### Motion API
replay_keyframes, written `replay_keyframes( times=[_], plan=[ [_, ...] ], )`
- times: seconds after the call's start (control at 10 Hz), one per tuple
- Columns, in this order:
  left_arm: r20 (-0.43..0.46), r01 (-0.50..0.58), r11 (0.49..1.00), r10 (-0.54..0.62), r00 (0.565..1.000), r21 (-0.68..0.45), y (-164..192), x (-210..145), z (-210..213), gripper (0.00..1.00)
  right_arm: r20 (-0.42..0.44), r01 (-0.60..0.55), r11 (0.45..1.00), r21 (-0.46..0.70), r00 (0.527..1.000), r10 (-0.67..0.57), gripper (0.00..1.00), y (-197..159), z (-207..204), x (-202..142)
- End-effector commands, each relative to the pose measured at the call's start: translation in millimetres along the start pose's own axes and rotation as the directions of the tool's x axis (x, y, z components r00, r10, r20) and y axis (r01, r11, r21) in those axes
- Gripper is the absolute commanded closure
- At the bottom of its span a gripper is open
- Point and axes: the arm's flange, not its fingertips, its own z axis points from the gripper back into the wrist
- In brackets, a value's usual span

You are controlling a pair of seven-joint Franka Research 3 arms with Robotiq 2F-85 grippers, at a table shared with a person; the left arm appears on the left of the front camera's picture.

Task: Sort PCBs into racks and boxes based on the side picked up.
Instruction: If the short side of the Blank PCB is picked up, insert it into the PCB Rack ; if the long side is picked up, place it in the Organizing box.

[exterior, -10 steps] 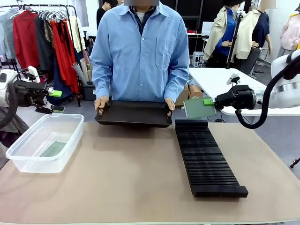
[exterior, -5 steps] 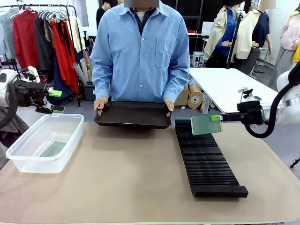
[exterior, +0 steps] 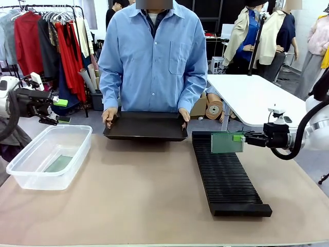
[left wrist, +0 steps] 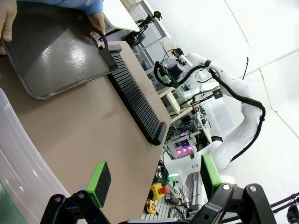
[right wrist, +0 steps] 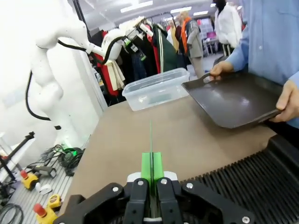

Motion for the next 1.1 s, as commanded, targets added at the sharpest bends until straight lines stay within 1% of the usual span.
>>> replay_keyframes(
  times=[0.0, 0.1, 0.3, 0.4, 0.7, 1.0],
  plan=[
    [0.002, 0.004, 1.0, -0.004, 1.0, 0.0, -2.1, 0.7, 0.8, 0.0, 0.038, -0.08, 0.997, 0.016, 0.996, 0.079, 1.0, -17.2, -3.3, -3.5],
    [0.002, 0.004, 1.0, -0.004, 1.0, 0.0, -2.1, 0.7, 0.8, 0.0, 0.041, -0.1, 0.995, 0.015, 0.994, 0.099, 1.0, -26.2, -5.5, -7.2],
    [0.002, 0.004, 1.0, -0.004, 1.0, 0.0, -2.1, 0.7, 0.8, 0.0, 0.029, -0.104, 0.994, 0.014, 0.994, 0.104, 1.0, -39.4, -8.3, -16.2],
    [0.002, 0.004, 1.0, -0.004, 1.0, 0.0, -2.1, 0.7, 0.8, 0.0, -0.007, -0.11, 0.994, 0.012, 0.994, 0.11, 1.0, -48.1, -10.7, -24.6],
    [0.002, 0.004, 1.0, -0.004, 1.0, 0.0, -2.1, 0.7, 0.8, 0.0, -0.04, -0.158, 0.987, -0.01, 0.987, 0.158, 1.0, -65.0, -7.7, -31.0],
    [0.002, 0.004, 1.0, -0.004, 1.0, 0.0, -2.1, 0.7, 0.8, 0.0, -0.004, -0.159, 0.987, -0.014, 0.987, 0.158, 1.0, -75.7, -6.6, -40.3]
  ],
)
